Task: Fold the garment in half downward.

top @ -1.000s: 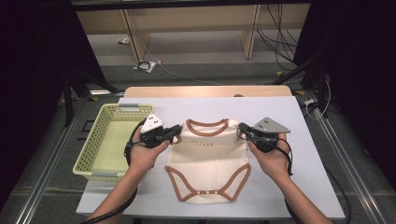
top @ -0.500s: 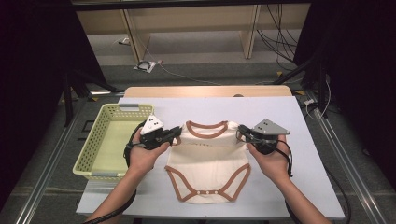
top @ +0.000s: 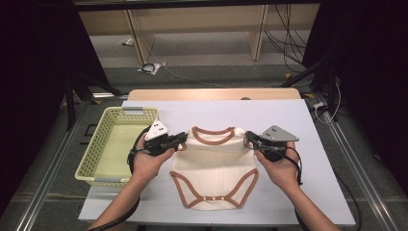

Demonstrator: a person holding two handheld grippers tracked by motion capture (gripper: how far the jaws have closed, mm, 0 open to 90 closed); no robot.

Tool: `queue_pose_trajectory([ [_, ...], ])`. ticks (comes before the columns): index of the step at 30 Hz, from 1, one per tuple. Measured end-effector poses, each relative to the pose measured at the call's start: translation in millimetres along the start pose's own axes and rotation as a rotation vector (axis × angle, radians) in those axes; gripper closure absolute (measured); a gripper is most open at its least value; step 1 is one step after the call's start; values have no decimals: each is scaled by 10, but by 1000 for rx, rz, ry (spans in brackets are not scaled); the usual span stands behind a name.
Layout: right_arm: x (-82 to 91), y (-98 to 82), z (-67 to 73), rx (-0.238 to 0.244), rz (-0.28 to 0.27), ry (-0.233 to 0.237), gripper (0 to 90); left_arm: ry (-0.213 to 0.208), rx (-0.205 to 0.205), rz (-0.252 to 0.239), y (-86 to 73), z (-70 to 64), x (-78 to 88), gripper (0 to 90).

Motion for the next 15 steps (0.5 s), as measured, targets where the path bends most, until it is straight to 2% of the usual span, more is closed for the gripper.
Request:
queue_pose_trajectory([
  [15,34,-46,8,2,6,11,886,-6,2,15,-38,-15,-1,869],
])
Point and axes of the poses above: each handheld gripper's, and its own axes: x roughly backward along the jaws, y roughly out of its top, z roughly to its left, the point moved 4 cm from there along -x, roughly forward along the jaws, and after that the axes turned 14 degrees about -y, right-handed, at the moved point
